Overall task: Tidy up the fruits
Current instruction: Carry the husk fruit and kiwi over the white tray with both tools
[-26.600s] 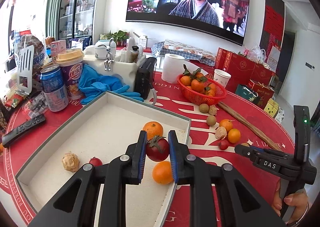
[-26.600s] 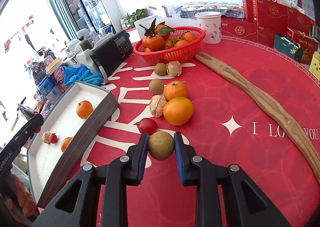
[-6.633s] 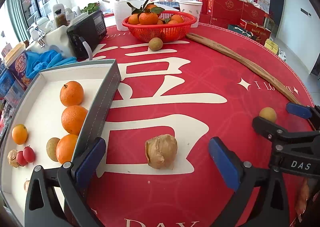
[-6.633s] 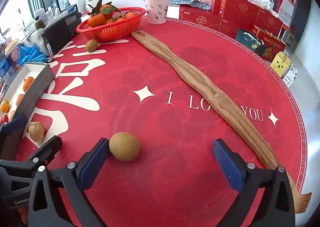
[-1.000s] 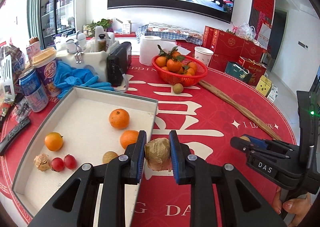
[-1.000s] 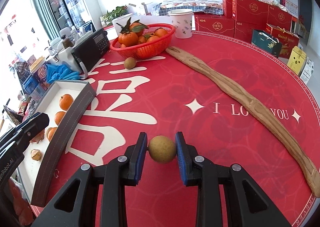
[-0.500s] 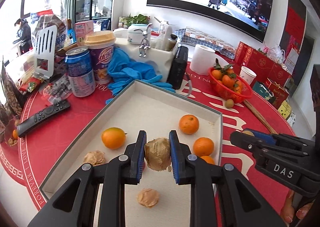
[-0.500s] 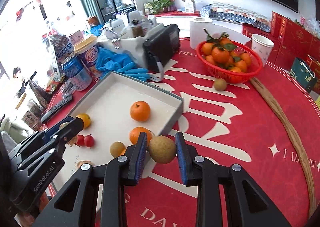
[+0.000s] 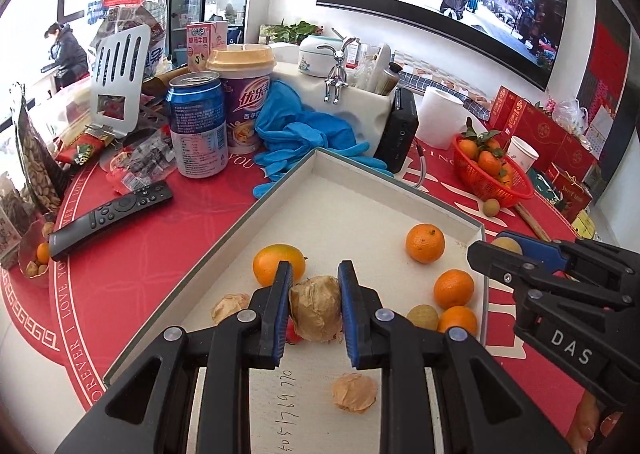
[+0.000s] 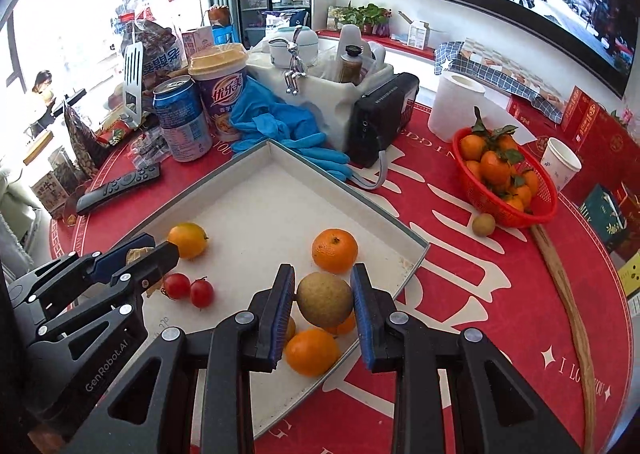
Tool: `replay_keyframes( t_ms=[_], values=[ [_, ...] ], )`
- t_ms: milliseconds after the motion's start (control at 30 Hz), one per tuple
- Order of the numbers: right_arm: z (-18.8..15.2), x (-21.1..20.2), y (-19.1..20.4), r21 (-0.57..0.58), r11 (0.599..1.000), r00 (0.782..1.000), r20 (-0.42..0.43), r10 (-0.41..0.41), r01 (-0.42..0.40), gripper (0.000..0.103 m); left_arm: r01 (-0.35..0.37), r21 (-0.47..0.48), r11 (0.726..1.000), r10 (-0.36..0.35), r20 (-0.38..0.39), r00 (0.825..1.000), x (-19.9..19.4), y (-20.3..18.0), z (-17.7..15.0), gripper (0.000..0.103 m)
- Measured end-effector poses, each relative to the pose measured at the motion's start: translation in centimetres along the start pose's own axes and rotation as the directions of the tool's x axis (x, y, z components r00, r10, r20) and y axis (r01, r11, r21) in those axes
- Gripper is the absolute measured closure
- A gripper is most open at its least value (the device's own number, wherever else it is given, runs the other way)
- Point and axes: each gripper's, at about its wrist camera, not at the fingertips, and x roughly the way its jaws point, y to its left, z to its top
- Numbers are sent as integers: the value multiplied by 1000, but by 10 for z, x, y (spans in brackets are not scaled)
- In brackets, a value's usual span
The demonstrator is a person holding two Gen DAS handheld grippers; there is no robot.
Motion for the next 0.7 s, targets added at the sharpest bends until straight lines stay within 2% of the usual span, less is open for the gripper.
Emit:
replay_keyframes(
  t_ms=[700],
  values=[
    [0, -3, 13, -80, 994, 996, 36, -79, 81, 73, -6, 9, 1000, 6, -9, 1000, 4, -2, -3, 78]
  ],
)
